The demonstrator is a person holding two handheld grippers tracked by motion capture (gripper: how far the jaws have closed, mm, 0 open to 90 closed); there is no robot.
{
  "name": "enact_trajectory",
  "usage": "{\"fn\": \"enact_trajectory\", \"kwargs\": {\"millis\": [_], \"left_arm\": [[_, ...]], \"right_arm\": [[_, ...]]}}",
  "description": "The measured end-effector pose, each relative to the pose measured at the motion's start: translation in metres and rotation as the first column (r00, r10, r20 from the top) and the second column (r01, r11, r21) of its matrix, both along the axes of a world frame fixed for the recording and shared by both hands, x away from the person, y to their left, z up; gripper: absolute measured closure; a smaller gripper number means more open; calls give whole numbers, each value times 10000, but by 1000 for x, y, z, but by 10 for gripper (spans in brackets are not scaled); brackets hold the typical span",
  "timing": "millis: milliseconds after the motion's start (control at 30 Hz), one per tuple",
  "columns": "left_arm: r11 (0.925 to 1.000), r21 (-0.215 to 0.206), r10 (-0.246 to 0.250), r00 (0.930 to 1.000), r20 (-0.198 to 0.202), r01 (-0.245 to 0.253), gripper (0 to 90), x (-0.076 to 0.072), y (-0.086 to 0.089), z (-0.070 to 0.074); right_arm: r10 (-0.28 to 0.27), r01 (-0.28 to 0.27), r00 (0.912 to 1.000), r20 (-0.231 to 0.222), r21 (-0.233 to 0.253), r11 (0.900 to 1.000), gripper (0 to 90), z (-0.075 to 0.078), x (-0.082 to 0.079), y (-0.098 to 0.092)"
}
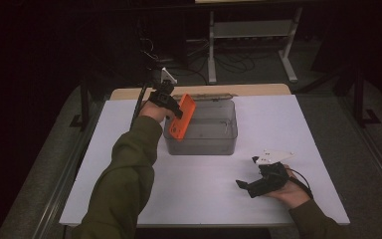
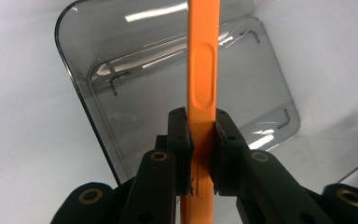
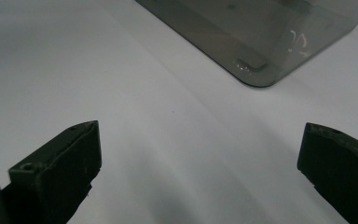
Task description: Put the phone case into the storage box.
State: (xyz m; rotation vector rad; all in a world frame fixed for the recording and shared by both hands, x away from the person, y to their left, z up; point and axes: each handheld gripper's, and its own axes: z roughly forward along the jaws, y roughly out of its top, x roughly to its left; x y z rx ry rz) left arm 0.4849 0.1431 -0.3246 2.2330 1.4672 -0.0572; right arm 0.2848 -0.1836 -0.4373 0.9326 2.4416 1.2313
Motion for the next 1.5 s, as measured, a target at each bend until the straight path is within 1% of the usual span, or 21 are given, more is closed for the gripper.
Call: {"fn": "enact_trajectory", "kwargs": {"millis": [300,400,533,767,867,1167,1500], "left_arm": [[9997,167,175,9997,-143,-172,798,1,-4,-9],[9993,222,310,9993,-230,-305,797,1,-5,-14],[9984,305,483,9983,-327,-473,797,1,-3,-20],[9964,453,730,9965,-408,-711,796,2,-1,-25],[9963,488,730,9964,-435,-709,795,2,-1,-27],[9945,775,742,9959,-522,-701,794,1,-5,-32],[9938,869,749,9955,-589,-696,792,1,-5,-37]], "right_arm": [[7,-7,10000,-1,-19,10000,0,0,0,0],[5,-5,10000,-27,-35,10000,0,0,0,0],[17,-17,10000,-10,-37,10000,0,0,0,0],[14,-14,10000,-34,-34,10000,0,0,0,0],[6,-7,10000,-43,-36,10000,0,0,0,0],[25,-25,10000,-34,-42,10000,0,0,0,0],[24,-24,10000,-20,-51,10000,0,0,1,0]]}}
